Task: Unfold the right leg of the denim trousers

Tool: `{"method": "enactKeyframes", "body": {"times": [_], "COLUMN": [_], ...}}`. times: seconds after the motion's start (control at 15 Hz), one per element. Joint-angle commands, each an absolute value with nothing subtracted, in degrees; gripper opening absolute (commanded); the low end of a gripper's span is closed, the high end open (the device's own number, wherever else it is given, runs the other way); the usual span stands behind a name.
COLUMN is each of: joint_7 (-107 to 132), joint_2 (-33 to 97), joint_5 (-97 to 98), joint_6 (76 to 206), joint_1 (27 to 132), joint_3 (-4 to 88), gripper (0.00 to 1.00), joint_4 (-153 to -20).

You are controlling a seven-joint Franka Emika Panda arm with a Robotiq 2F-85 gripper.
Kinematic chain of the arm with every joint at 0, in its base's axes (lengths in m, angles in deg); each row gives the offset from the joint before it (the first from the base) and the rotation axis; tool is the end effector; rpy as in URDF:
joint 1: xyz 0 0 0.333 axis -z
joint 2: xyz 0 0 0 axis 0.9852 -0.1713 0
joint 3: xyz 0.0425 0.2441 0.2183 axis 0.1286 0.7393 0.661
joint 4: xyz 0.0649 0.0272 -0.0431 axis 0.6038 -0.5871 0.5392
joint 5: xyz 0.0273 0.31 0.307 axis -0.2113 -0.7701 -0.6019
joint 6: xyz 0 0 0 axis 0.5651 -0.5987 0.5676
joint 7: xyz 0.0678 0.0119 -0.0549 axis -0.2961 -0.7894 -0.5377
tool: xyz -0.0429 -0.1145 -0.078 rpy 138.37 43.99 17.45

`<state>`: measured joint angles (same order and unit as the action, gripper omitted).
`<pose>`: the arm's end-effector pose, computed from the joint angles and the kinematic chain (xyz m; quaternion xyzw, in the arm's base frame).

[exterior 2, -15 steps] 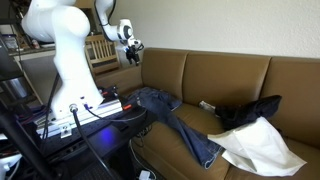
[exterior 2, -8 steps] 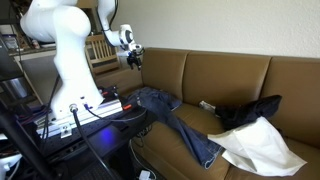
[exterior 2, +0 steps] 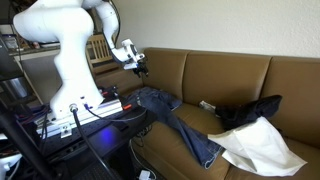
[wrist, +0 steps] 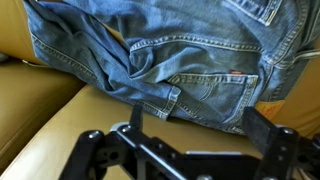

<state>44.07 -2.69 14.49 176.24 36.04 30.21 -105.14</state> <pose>0.5526 0.3027 -0.0269 0.9790 0.1345 0.1291 0.0825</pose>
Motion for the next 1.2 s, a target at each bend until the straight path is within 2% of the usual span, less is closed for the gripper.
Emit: {"method": "enactKeyframes", "body": {"times": [0.0, 0.4, 0.53, 0.73, 1.13], "joint_7": [48.1, 44.8, 34.7, 26.1, 29.1], "joint_2": [-12.1, -11.6, -10.0, -14.3, -26.0], "joint_5": [8.1, 3.6, 4.6, 3.9, 4.6], "joint_6": [179.0, 177.7, 175.7, 171.3, 170.4], "joint_1": [28.5, 27.7, 36.6, 42.8, 40.0], "joint_3": [23.1, 23.5, 32.5, 38.0, 31.4], "gripper": [1.0, 1.0, 1.0, 1.0, 1.0], "joint_4": [-96.6, -97.6, -97.1, -92.7, -80.5]}}
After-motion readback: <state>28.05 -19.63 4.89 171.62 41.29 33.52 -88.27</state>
